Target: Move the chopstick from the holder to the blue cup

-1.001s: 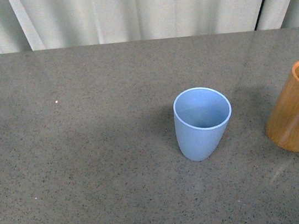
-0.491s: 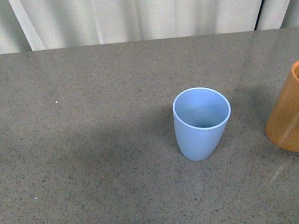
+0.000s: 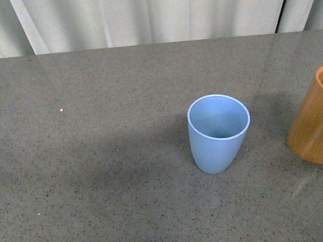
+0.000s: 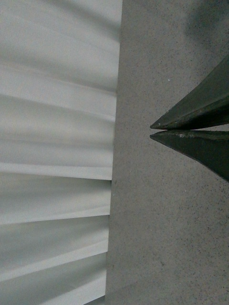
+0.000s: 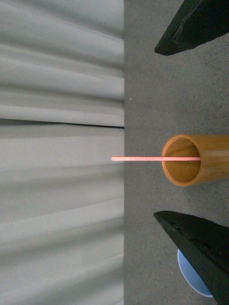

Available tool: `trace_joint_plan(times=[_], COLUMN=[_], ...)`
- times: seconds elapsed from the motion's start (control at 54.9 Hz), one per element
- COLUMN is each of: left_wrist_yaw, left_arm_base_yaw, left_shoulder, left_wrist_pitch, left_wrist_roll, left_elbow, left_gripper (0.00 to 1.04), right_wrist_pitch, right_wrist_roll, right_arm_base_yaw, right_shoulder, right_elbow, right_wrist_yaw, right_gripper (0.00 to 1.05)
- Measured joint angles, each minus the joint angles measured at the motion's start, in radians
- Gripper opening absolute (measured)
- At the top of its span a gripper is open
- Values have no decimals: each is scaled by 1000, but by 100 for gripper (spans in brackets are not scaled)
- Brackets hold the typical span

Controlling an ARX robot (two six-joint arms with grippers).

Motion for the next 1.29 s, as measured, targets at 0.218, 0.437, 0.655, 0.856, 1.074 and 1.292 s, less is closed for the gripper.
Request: trace_joint_plan(times=[0.218, 0.437, 0.655, 0.856, 1.074, 1.292], left_wrist_yaw=[0, 0, 0, 0, 0, 0], left_arm_base_yaw=[0, 0, 0, 0, 0, 0], left_shoulder=[-111, -192, -260, -357, -476, -477], left_wrist_pitch=[-105, -183, -251, -361, -475, -475], left_wrist_roll=[0, 0, 0, 0, 0, 0], left_elbow=[0, 0, 0, 0, 0, 0], left_gripper=[4, 4, 4, 4, 4, 29], right_wrist_pitch=[0, 0, 0, 0, 0, 0], right_wrist_roll=[0, 0, 0, 0, 0, 0], right_arm_base_yaw=[0, 0, 0, 0, 0, 0], right_shoulder=[0, 0, 0, 0, 0, 0], right_elbow=[0, 0, 0, 0, 0, 0], right_wrist_yaw=[0, 0, 0, 0, 0, 0], right_gripper=[95, 95, 95, 95, 95, 95])
